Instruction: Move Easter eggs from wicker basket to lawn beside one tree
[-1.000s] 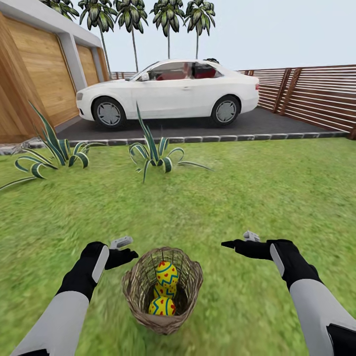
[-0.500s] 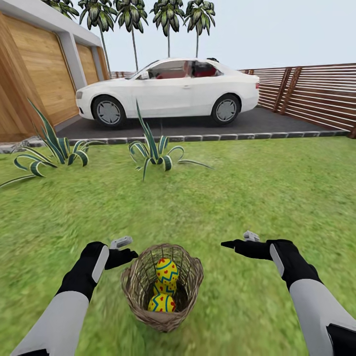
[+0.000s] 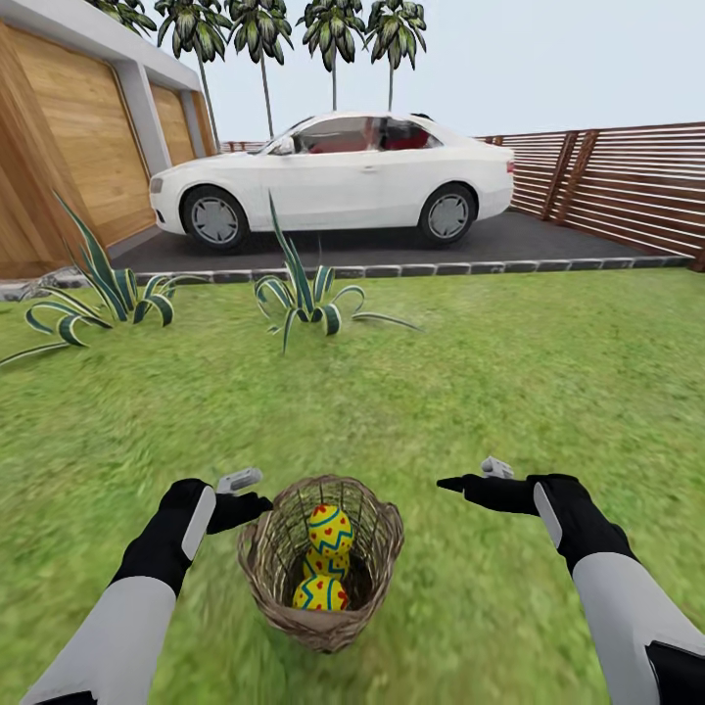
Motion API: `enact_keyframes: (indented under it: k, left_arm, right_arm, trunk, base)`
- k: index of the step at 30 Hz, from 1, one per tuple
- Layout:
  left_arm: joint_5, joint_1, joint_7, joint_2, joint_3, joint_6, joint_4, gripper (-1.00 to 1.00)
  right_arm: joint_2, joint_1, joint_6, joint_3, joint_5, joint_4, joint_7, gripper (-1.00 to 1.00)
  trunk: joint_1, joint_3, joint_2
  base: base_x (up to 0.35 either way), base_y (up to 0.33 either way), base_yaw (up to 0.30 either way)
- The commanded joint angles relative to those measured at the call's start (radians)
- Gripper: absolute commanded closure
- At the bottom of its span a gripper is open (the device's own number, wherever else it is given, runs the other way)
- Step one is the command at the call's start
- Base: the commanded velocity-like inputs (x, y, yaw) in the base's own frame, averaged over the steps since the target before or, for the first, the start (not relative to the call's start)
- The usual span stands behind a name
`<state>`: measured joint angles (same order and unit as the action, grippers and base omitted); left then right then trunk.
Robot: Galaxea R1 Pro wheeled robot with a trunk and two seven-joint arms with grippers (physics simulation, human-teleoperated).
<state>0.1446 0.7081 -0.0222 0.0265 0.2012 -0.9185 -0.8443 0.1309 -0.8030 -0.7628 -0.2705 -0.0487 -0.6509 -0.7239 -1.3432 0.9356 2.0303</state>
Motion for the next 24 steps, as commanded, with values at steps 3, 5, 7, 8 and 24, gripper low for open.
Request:
enact_keyframes:
  k: [3, 5, 7, 8, 24]
  left_arm:
    - [0.001, 0.001, -0.002, 0.001, 0.004, -0.005, -0.001, -1.0]
    - [0.001, 0.001, -0.002, 0.001, 0.004, -0.005, -0.001, -1.0]
    - [0.001, 0.001, -0.002, 0.002, 0.004, -0.005, -0.001, -1.0]
    - [0.001, 0.001, -0.002, 0.002, 0.004, -0.005, -0.001, -1.0]
    - [0.001, 0.001, -0.002, 0.002, 0.004, -0.005, -0.001, -1.0]
  right_arm:
    - [-0.001, -0.001, -0.006, -0.004, -0.004, 0.0, -0.006, -1.0]
    - [-0.001, -0.001, -0.006, -0.003, -0.004, 0.001, -0.005, -1.0]
    - [-0.001, -0.001, -0.008, -0.002, -0.004, 0.003, -0.006, -1.0]
    - [-0.001, -0.001, -0.008, -0.001, -0.004, 0.004, -0.006, -1.0]
    - [-0.001, -0.001, -0.009, -0.003, -0.003, 0.002, -0.006, -1.0]
  trunk:
    - [-0.011, 0.01, 0.022]
    - [-0.019, 0.017, 0.036]
    - [-0.027, 0.023, 0.05]
    - [-0.031, 0.026, 0.057]
    - [-0.092, 0.076, 0.169]
  base:
    - [0.0, 0.0, 0.0]
    - [0.0, 0.0, 0.0]
    - [0.0, 0.0, 0.0]
    - [0.0, 0.0, 0.0]
    - [0.0, 0.0, 0.0]
